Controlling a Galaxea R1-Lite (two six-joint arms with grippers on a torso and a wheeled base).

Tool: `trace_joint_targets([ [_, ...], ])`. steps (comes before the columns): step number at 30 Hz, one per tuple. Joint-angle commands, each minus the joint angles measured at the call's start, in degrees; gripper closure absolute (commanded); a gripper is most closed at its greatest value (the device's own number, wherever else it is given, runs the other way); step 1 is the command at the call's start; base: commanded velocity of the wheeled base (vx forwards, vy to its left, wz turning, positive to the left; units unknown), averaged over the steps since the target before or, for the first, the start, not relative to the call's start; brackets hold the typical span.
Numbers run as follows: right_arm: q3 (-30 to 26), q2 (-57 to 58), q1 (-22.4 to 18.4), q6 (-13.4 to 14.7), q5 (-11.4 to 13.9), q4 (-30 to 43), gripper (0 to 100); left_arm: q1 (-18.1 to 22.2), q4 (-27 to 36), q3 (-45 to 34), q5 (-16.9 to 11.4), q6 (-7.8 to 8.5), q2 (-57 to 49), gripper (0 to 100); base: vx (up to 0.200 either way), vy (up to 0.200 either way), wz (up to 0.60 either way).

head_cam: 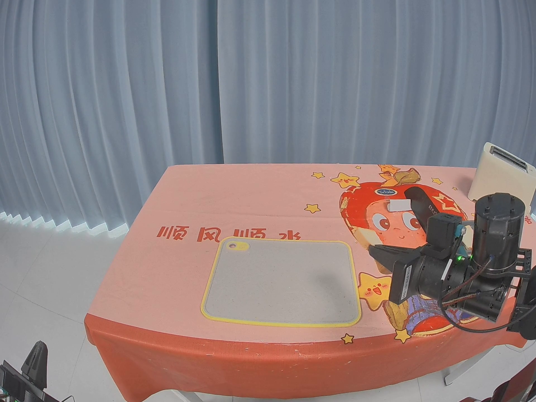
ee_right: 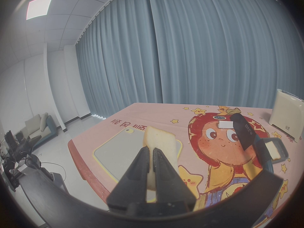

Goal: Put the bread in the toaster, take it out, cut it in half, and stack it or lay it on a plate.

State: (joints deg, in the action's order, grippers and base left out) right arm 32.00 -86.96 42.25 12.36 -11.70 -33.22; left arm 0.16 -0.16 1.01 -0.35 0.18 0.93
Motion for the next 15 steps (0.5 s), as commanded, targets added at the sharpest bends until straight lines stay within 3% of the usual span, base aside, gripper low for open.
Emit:
trace_joint_targets([
  [1,0.0,-0.1,0.2,0.0,0.0,0.0,100,0.0,0.0,-1.0,0.0,-0.01,-0.5,100,0.000,0.000,0.00],
  [15,-0.1,0.7,0.2,-0.8,0.0,0.0,100,0.0,0.0,-1.0,-0.1,-0.01,-0.5,100,0.000,0.000,0.00],
])
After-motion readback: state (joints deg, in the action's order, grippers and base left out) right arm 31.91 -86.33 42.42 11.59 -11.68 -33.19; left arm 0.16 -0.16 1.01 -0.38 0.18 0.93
